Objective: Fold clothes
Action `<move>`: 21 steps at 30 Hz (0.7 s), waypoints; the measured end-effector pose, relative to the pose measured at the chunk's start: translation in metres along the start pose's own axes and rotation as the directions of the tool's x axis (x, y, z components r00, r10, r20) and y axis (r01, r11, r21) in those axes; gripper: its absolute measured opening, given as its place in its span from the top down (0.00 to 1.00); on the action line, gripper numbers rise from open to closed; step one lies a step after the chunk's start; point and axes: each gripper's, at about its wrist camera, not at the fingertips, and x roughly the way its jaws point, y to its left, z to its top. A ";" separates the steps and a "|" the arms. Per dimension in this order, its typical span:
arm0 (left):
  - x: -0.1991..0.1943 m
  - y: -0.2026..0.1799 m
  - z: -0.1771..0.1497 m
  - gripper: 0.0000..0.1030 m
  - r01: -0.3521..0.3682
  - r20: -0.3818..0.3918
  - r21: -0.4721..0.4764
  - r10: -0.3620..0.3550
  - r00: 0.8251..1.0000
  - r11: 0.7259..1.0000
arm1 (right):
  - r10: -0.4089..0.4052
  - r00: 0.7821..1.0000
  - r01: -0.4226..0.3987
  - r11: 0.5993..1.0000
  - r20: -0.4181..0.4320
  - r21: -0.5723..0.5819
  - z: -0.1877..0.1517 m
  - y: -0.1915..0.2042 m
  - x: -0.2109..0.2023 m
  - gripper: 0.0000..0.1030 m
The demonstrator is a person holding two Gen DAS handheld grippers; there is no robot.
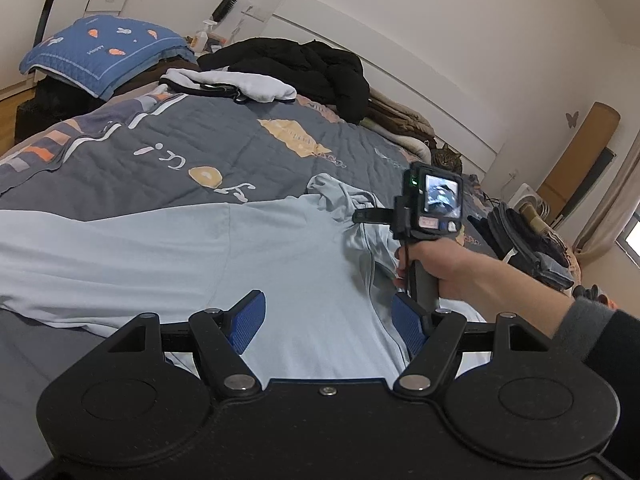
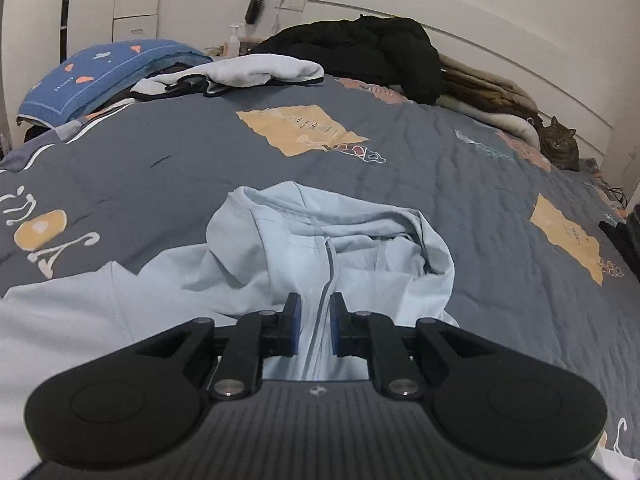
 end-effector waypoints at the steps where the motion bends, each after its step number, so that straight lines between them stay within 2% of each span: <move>1: -0.001 0.000 0.000 0.33 0.000 0.002 -0.001 0.000 1.000 1.000 | -0.001 1.000 0.000 1.000 0.017 0.019 0.000 -0.004 -0.007 0.83; 3: -0.002 0.002 0.001 0.33 0.003 0.007 -0.006 -0.003 1.000 1.000 | 0.015 0.998 -0.019 0.997 0.053 0.069 0.000 -0.014 -0.025 0.80; 7: -0.005 0.002 0.002 0.33 0.005 0.016 -0.013 -0.005 1.000 1.000 | 0.125 0.991 -0.131 0.982 0.050 0.139 -0.003 -0.027 -0.060 0.65; 11: -0.005 0.000 0.002 0.33 0.007 0.020 -0.014 -0.007 1.000 1.000 | 0.211 0.977 -0.204 0.969 -0.032 0.140 -0.025 -0.021 -0.075 0.61; 15: -0.006 -0.002 0.002 0.33 0.010 0.022 -0.007 -0.010 1.000 1.000 | 0.220 0.966 -0.198 0.967 -0.137 0.158 -0.051 -0.009 -0.061 0.61; 16: -0.006 -0.003 0.002 0.33 0.010 0.023 -0.005 -0.010 1.000 1.000 | 0.206 0.966 -0.181 0.970 -0.154 0.162 -0.055 -0.008 -0.056 0.65; 17: -0.007 -0.003 0.002 0.33 0.010 0.024 -0.003 -0.010 1.000 1.000 | 0.189 0.967 -0.162 0.973 -0.170 0.164 -0.060 -0.008 -0.051 0.76; 18: -0.007 -0.002 0.003 0.33 0.011 0.025 -0.005 -0.011 1.000 1.000 | 0.154 0.974 -0.128 0.979 -0.168 0.158 -0.062 -0.010 -0.051 0.82; 19: -0.007 -0.001 0.003 0.33 0.012 0.026 -0.009 -0.012 1.000 1.000 | 0.117 0.979 -0.093 0.984 -0.164 0.150 -0.065 -0.011 -0.051 0.95; 20: -0.007 -0.001 0.004 0.33 0.013 0.027 -0.013 -0.013 1.000 1.000 | 0.056 0.985 -0.033 0.990 -0.162 0.138 -0.065 -0.015 -0.051 1.00; 21: -0.007 0.000 0.005 0.33 0.014 0.027 -0.017 -0.014 1.000 1.000 | -0.009 0.987 0.029 0.992 -0.159 0.125 -0.066 -0.018 -0.051 1.00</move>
